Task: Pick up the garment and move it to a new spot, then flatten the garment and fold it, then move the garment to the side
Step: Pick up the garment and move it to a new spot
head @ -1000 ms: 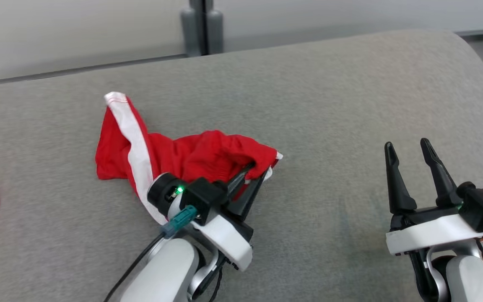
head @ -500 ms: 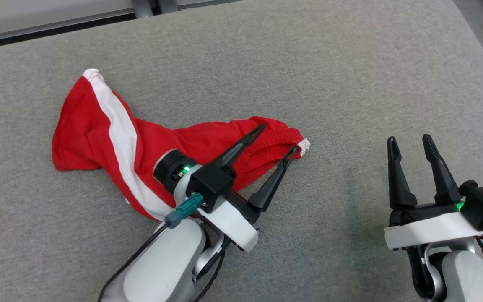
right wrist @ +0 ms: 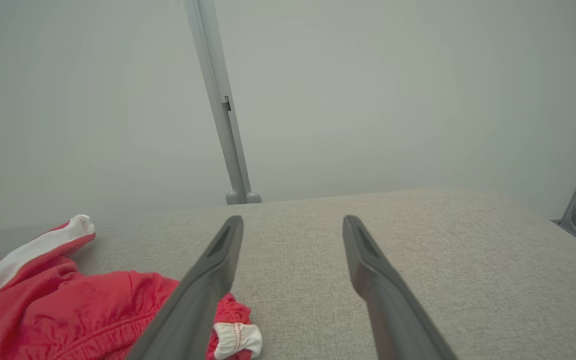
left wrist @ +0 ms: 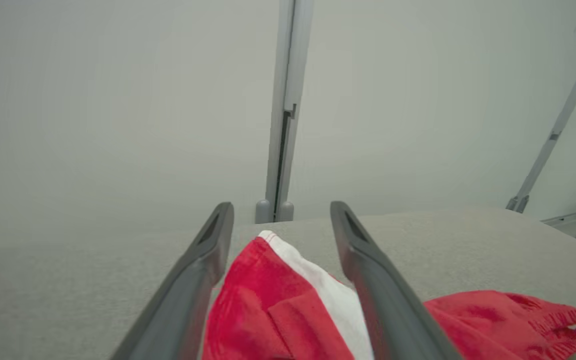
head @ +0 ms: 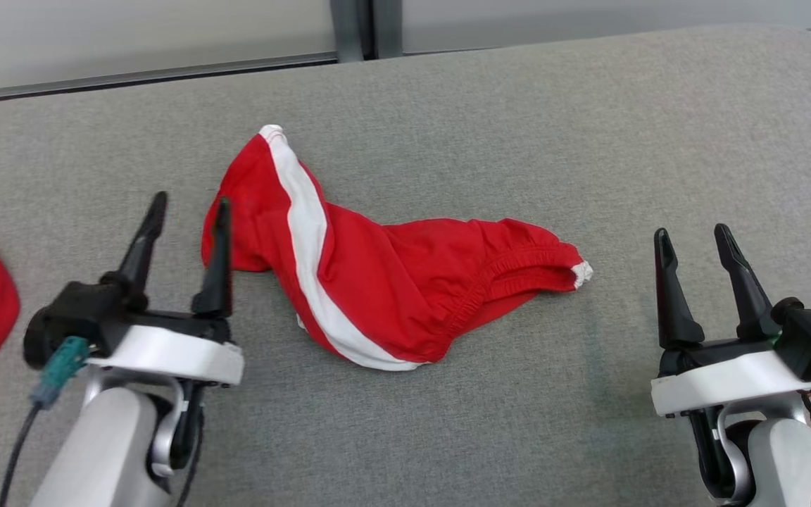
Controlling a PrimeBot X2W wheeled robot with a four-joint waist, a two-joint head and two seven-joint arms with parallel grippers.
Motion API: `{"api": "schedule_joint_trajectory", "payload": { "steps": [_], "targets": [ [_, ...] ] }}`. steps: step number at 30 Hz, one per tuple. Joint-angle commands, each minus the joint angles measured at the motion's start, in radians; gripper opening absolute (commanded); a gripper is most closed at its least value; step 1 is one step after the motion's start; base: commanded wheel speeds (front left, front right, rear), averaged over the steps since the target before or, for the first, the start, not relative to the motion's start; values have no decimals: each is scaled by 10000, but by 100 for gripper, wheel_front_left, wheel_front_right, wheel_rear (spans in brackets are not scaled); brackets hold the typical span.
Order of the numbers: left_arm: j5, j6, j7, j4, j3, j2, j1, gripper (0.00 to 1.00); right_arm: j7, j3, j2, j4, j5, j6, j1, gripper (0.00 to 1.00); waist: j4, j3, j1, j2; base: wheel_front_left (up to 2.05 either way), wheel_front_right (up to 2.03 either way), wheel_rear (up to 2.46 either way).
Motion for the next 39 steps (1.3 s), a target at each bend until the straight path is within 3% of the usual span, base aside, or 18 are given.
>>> {"api": "schedule_joint_trajectory", "payload": {
  "steps": [1,6,9,29,39],
  "targets": [
    [-115,77,-37,-43,273,117,168,100,51,-35,-20,-45,-88,-1,113,100,292,-228,0,0,0,0,0],
    [-427,200,-23,-211,1618,562,1127,100,337,-34,-23,-166,-176,-1,348,100,687,-596,0,0,0,0,0],
    [-462,83,-24,-311,1902,700,1538,100,475,-18,-25,-242,-181,0,443,100,795,-774,0,0,0,0,0],
    [-21,-396,6,-394,1009,556,3048,100,1068,-31,-239,-549,104,0,1808,100,908,-2431,0,0,0,0,0],
    [-144,-261,35,-375,1006,545,3053,100,1182,-47,-232,-730,157,0,1943,100,1044,-2486,0,0,0,0,0]
  ]
}}
